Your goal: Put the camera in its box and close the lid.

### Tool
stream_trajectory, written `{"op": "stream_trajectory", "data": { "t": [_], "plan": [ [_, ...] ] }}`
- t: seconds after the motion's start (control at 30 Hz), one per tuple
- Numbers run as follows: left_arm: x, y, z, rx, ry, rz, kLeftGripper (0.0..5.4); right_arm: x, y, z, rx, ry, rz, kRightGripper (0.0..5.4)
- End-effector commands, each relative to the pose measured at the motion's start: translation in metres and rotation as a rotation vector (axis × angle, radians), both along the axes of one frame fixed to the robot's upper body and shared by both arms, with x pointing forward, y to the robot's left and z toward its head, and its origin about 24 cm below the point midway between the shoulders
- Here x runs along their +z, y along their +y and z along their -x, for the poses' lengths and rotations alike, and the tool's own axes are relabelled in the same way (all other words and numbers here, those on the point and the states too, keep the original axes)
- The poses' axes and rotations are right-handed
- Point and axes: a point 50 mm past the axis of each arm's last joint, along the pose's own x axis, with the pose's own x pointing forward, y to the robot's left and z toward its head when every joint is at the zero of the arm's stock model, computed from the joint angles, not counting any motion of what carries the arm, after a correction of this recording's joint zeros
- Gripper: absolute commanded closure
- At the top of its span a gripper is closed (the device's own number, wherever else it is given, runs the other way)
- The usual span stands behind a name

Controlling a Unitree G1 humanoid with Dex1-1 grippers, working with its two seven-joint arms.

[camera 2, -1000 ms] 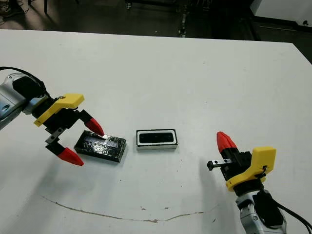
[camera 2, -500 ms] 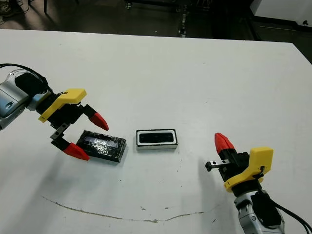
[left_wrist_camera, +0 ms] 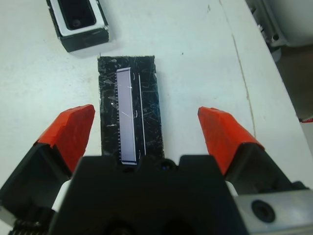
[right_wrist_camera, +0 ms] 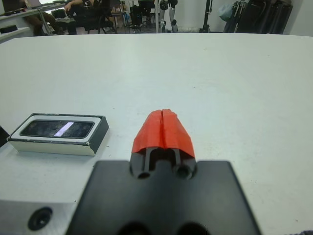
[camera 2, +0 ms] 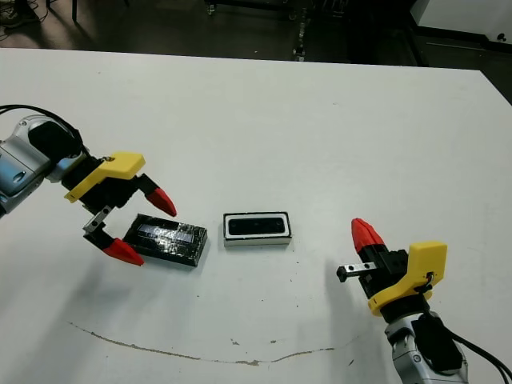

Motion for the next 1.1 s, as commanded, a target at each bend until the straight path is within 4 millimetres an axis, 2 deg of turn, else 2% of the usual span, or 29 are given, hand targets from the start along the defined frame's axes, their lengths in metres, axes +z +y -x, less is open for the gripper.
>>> {"op": "stream_trajectory", "data": {
  "t": [0.03, 0.8, 1.1],
  "plan": [
    [-0.007, -0.001, 0.001, 0.004, 0.016, 0.001, 0.0, -0.002, -0.003, 0.002, -0.001, 0.012, 0.019, 5.38],
    [-0.022, -0.002, 0.004, 0.042, -0.007, -0.021, 0.0, -0.002, -0.003, 0.001, 0.022, 0.016, -0.032, 5.38],
    [-0.023, -0.003, 0.007, 0.072, -0.086, -0.05, 0.0, -0.001, -0.004, 0.001, 0.019, 0.026, -0.042, 5.38]
  ]
}}
